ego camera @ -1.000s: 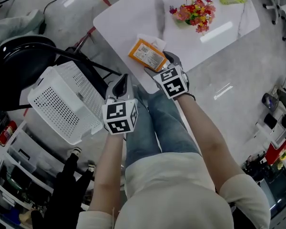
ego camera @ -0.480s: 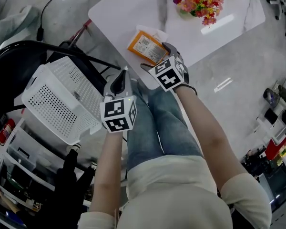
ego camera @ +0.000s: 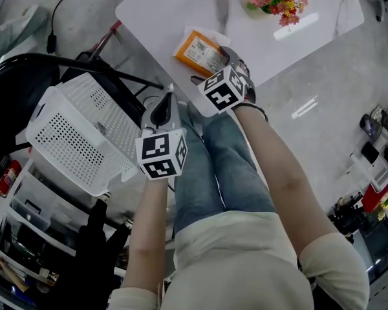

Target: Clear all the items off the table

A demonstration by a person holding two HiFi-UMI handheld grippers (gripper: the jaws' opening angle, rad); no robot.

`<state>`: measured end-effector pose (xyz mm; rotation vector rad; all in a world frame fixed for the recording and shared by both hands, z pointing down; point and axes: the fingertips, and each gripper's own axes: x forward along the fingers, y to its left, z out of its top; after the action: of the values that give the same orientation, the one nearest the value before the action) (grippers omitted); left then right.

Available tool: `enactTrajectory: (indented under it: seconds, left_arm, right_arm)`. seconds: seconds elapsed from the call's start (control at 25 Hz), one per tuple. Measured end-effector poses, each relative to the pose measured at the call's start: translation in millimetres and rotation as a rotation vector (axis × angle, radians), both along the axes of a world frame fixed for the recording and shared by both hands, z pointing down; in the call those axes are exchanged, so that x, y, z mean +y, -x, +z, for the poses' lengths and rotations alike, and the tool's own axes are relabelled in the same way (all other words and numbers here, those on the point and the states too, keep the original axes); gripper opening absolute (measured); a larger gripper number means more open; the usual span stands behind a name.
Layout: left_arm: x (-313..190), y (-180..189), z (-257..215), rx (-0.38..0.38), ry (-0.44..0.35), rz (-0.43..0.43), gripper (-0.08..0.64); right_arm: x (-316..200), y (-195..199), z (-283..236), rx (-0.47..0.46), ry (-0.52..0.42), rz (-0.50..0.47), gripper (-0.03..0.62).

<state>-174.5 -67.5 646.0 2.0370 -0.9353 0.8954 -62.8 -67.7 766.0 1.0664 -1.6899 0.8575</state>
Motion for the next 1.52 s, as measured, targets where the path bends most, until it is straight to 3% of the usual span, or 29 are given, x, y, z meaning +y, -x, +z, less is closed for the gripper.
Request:
enactTrajectory:
  seconds: [0.2,0.44,0.56,0.76,1.04,1.52]
  left_arm:
    - [4.9,3.5,4.7,-0.005,0.005,-0.006,0.009]
    - [9.8,3.4,5.2,-0.008,0.007,-0.005,0.009]
    - [9.9,2.8,5.7,-0.006,0.005,-0.004,0.009]
    - [10.0,0.7,4.9,-0.006,0.002,-0.006,0.009]
    - [10.6,-4.6,-7.6,-0.007,-0.017,0.001,0.009]
    - [13.5,-13.2,-44.5,0.003,-0.068,-0.015,0.009]
  right_arm:
    - [3.7,-3.9,11.9,0.057,0.002,-0.080,0.523]
    - [4.8,-9.4,15.6,0.082,-0.004,-0.102,0.523]
    - [2.5,-14.2,16.1,0.093,-0.008,-0.096,0.465]
    - [2.4,-15.2,14.8,0.087,-0.002,-0.096,0.432]
    - [4.0,-15.1,-2.5,0.114,-0.025,-0.095,0.287]
    - [33.5,-21.6,-35.5,0.102,-0.017,-0.055,0.276]
